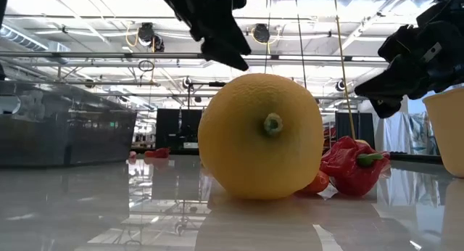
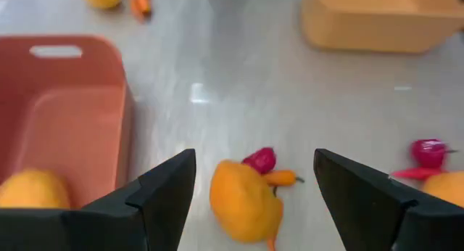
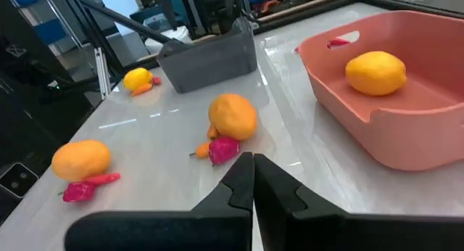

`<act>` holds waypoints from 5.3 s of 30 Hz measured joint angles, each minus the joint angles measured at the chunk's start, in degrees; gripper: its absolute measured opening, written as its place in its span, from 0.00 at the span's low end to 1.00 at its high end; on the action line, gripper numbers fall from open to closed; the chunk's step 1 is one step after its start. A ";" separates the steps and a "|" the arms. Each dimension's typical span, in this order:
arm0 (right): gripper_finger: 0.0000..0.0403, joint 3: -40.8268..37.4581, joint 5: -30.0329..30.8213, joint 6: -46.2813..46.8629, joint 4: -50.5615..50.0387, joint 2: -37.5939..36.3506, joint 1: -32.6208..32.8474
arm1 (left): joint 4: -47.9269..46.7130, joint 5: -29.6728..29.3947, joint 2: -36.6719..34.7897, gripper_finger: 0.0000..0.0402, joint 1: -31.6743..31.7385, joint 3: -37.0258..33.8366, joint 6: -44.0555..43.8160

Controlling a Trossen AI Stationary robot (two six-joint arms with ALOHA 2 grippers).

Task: Sort produce into baskets
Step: Put the lemon into the orange bin

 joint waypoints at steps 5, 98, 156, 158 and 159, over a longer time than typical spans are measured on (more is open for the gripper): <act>0.00 0.00 0.00 -0.06 0.04 0.00 0.00 | 0.59 -9.48 0.99 0.72 -3.80 -0.66 -14.45; 0.00 0.00 0.11 -3.45 -3.83 0.04 0.00 | 0.13 -8.49 17.11 0.81 14.97 16.81 -4.01; 0.00 0.01 -0.02 -1.38 -5.29 0.07 0.02 | -48.17 -0.08 7.31 0.84 -42.23 15.98 -114.57; 0.00 0.00 -0.02 -1.49 -5.29 0.09 0.02 | -48.43 0.57 8.49 0.84 -44.02 15.98 -118.61; 0.00 0.00 0.00 -1.49 -5.29 0.09 0.01 | -48.79 1.04 8.95 0.84 -44.75 15.98 -120.48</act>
